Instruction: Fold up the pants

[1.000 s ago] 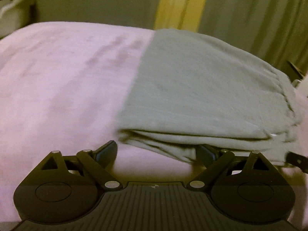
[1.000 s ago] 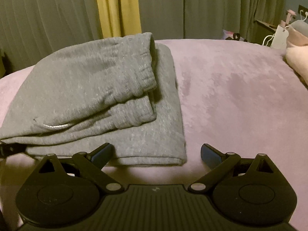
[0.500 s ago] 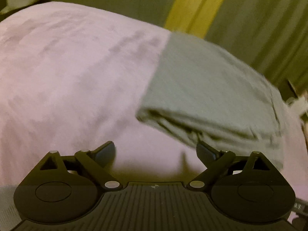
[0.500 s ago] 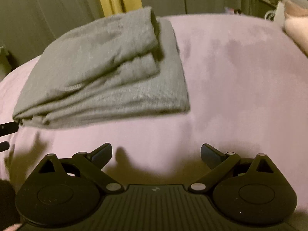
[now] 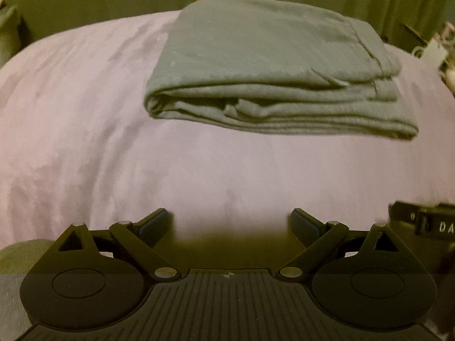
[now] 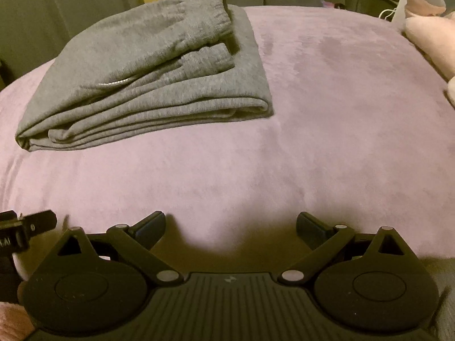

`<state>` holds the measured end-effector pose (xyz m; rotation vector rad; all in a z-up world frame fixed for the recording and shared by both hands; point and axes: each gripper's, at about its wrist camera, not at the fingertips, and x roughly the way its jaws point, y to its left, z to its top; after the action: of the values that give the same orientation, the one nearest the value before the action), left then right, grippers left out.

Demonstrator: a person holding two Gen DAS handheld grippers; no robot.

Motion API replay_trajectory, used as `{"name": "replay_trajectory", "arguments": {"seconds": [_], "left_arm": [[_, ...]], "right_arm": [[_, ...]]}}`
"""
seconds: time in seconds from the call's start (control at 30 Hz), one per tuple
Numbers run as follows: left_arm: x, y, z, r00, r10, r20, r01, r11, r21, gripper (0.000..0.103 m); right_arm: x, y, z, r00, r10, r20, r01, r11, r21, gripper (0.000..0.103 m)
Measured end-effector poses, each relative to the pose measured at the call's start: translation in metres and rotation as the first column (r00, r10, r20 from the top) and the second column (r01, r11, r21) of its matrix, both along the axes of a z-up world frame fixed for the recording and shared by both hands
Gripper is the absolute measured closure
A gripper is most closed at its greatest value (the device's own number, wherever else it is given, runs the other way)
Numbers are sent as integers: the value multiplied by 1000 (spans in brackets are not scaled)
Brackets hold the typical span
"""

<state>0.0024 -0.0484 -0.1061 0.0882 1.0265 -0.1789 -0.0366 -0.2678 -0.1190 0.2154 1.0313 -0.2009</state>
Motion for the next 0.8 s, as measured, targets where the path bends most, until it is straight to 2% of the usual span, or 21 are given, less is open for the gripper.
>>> {"name": "replay_trajectory", "arguments": {"seconds": [0.13, 0.27, 0.33, 0.4, 0.57, 0.63, 0.73, 0.8], "left_arm": [[-9, -7, 2, 1000, -25, 16, 25, 999, 41, 6], [-15, -8, 9, 999, -31, 38, 30, 999, 33, 3], [-18, -8, 11, 998, -29, 55, 27, 999, 38, 3], [-18, -9, 13, 998, -29, 64, 25, 998, 55, 3], [-18, -14, 35, 996, -30, 87, 18, 991, 132, 3], [-16, -12, 55, 994, -17, 105, 5, 994, 109, 3], [-12, -5, 91, 992, 23, 123, -28, 999, 35, 3], [-8, -1, 114, 990, 40, 132, -40, 999, -7, 2]], "right_arm": [[-12, 6, 0, 1000, 12, 15, -12, 1000, 22, 4], [-18, 17, 0, 998, 53, -19, -52, 998, 30, 4], [-23, 23, 5, 997, 76, -1, -76, 997, 18, 4], [-29, 25, 12, 997, 75, 31, -75, 997, 12, 4], [-30, 27, 33, 997, 72, 19, -72, 997, 7, 4], [-25, 28, 47, 998, 56, 1, -56, 998, -10, 4], [-10, 26, 75, 999, 36, -40, -36, 999, -11, 4], [0, 24, 96, 998, 30, -59, -29, 999, 18, 4]]}}
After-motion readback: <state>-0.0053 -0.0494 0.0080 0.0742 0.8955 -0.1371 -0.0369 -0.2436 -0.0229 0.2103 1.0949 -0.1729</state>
